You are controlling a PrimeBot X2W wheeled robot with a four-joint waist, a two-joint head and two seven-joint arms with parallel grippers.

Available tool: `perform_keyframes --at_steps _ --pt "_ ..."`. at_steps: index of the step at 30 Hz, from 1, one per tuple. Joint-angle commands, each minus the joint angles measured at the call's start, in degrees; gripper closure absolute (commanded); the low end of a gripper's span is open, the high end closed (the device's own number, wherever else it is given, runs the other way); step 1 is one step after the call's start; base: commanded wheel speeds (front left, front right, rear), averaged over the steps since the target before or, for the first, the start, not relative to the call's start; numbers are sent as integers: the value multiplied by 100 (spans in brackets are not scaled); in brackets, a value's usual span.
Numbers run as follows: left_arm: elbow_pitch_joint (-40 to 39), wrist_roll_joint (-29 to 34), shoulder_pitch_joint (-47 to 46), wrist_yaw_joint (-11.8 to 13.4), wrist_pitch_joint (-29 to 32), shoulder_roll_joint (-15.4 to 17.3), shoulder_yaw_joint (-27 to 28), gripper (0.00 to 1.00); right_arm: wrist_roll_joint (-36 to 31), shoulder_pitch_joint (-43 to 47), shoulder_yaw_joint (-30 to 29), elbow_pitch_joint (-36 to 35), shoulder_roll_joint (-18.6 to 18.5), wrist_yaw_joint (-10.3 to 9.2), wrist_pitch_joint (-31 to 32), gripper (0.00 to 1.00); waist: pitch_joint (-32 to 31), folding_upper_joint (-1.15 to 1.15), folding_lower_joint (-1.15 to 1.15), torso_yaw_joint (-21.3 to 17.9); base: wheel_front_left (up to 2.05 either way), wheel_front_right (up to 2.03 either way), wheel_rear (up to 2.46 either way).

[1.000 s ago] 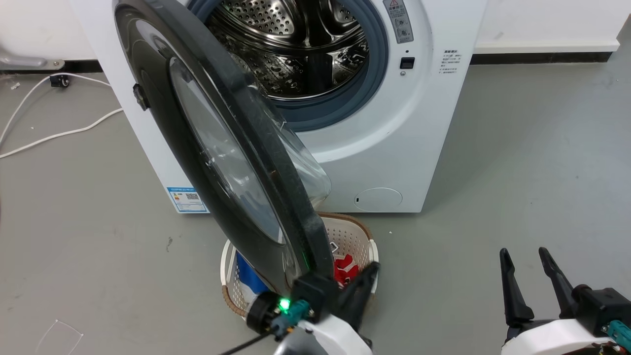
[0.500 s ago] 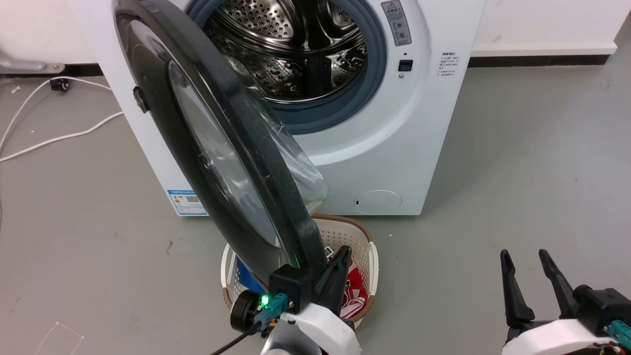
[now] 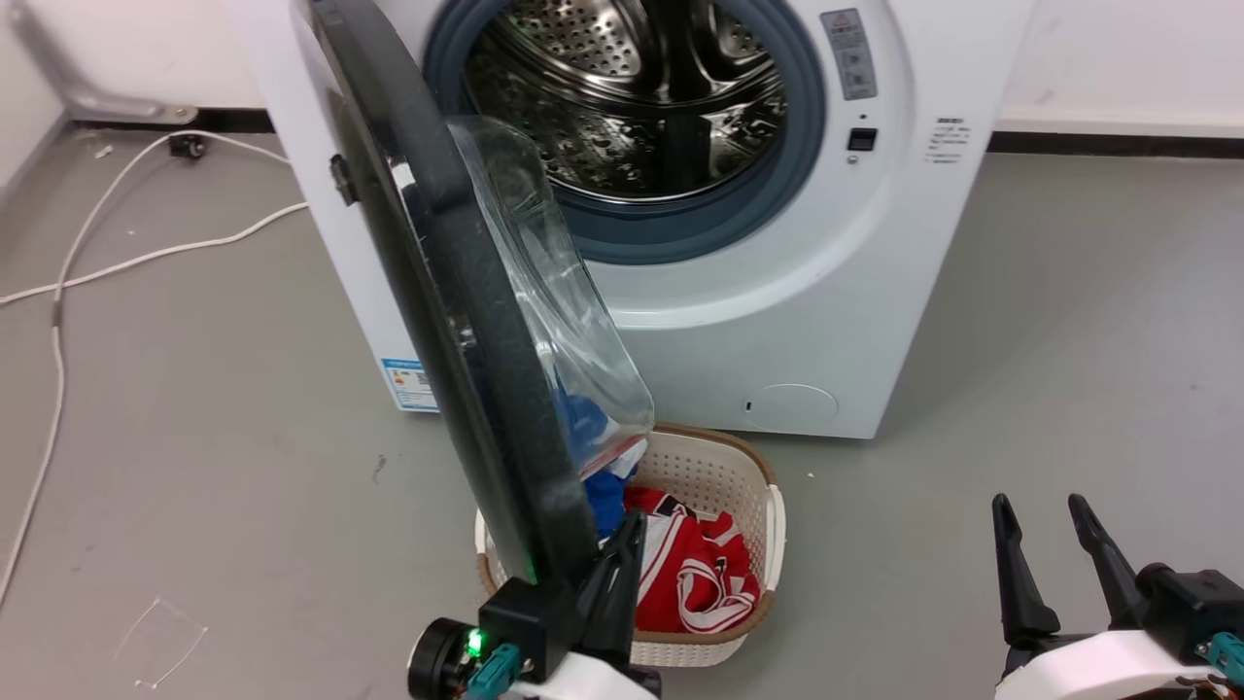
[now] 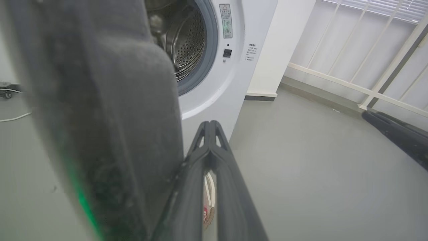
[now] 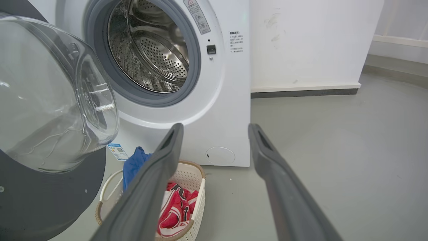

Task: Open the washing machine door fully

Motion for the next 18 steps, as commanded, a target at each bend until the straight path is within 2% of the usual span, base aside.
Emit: perform_keyframes --at_steps 1,6,11,18 --pt "-69 37 65 125 -64 154 142 100 0 40 -12 -28 17 -1 1 0 6 0 0 115 0 0 0" --pt "-428 66 357 249 -147 217 138 100 -13 61 -32 -58 16 -1 36 0 30 0 0 389 0 0 0" --pt "-668 85 558 489 -253 277 295 100 -71 62 -85 -128 15 -1 51 0 56 0 0 722 0 0 0" --pt "-873 -60 752 808 -395 351 830 100 -146 -50 -159 -228 15 -1 130 0 111 0 0 1130 0 0 0"
